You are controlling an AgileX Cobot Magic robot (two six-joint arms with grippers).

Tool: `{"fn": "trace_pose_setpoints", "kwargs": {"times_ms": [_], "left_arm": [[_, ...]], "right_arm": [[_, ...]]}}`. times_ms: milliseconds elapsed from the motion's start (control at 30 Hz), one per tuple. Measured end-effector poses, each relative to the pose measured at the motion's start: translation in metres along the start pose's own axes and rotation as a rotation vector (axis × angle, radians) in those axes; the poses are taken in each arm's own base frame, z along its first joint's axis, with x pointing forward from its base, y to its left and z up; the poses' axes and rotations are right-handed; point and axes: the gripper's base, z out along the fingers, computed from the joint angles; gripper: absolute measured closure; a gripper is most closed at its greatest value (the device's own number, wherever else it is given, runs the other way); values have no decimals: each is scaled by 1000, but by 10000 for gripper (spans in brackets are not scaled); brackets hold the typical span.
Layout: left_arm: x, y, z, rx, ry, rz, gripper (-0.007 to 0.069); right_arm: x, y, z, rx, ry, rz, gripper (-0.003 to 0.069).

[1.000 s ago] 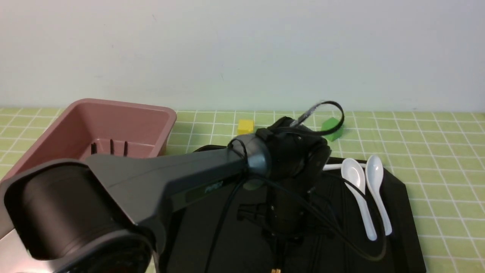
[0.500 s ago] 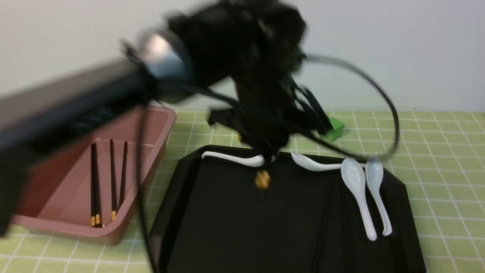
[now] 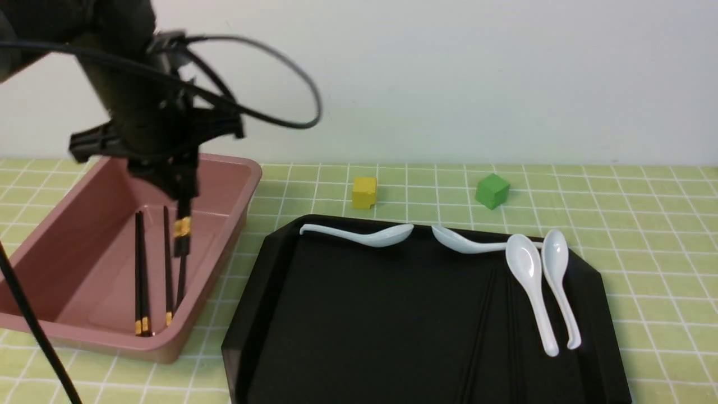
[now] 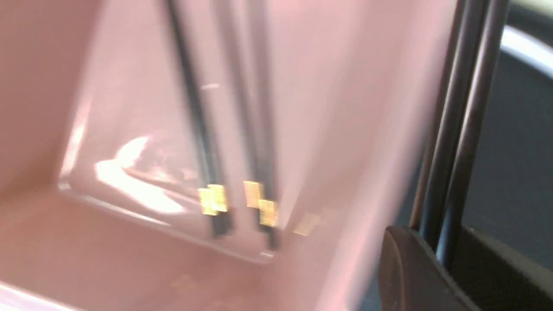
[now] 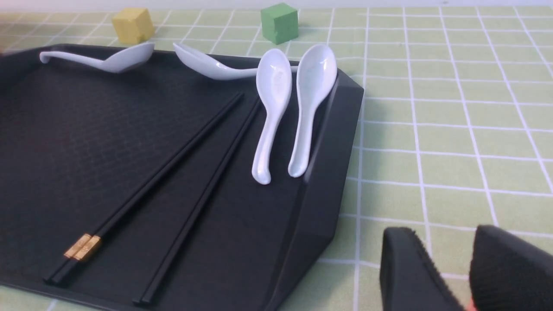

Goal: On green tablecloth take chopsticks from black tray and put them in box.
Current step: 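Place the chopsticks into the pink bin with the left gripper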

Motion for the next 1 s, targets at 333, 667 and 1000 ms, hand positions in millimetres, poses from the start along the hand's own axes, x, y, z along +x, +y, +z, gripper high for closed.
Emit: {"fn": "trace_pose_setpoints", "kwargs": {"times_ms": [333, 667, 1000], "left_arm": [[-25, 37, 79, -125, 80, -67, 512], [-27, 37, 95, -141, 83, -51, 503], [-40, 33, 58, -119, 23, -61, 477]], "right_arm": [[0, 0, 0, 0, 0, 0, 419], [0, 0, 0, 0, 0, 0, 419], [0, 0, 0, 0, 0, 0, 419]]}}
